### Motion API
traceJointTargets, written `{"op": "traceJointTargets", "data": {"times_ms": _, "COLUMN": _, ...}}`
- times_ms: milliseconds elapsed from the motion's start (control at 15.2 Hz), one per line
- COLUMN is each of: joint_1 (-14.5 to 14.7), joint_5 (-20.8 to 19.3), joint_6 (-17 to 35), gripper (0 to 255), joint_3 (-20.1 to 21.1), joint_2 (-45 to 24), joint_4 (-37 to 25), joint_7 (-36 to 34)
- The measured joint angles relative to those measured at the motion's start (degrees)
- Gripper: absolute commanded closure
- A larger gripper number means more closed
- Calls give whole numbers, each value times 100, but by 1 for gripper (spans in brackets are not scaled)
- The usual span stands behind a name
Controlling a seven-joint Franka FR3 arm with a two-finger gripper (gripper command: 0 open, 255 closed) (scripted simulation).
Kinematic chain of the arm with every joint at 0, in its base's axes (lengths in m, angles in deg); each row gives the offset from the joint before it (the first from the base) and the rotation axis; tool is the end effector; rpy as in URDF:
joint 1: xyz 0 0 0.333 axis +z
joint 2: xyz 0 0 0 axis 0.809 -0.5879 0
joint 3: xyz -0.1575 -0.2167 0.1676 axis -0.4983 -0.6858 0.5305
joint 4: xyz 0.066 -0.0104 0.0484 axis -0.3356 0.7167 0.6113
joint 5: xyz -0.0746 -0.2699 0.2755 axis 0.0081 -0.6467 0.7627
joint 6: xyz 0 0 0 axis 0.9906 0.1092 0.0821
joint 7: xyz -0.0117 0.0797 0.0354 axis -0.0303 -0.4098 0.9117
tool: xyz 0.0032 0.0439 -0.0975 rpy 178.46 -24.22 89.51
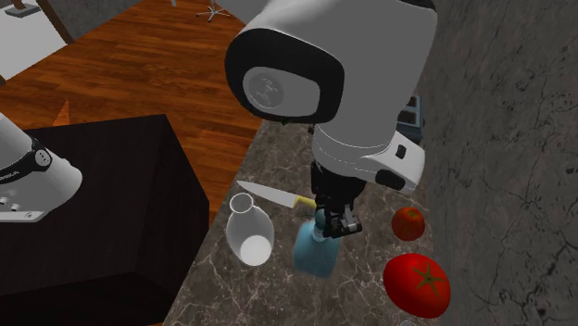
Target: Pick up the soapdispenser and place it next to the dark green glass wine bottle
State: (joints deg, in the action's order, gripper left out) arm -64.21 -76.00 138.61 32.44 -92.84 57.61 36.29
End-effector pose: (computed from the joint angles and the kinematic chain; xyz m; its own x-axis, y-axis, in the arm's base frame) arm 0.6444 -0.2584 0.2915 0.9933 0.0895 -0.0736 0.0952 -0.9924 0.0778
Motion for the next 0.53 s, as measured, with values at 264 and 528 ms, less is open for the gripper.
{"op": "traceJointTargets", "data": {"times_ms": 264, "joint_1": 23, "joint_5": -31, "joint_6": -213, "gripper": 255, "joint_3": -20, "joint_2": 160, "joint_4": -54, "joint_7": -8}}
{"op": "traceJointTargets", "data": {"times_ms": 528, "joint_1": 26, "joint_5": -55, "joint_6": -460, "gripper": 255, "joint_3": -40, "joint_2": 292, "joint_4": -174, "joint_7": 1}}
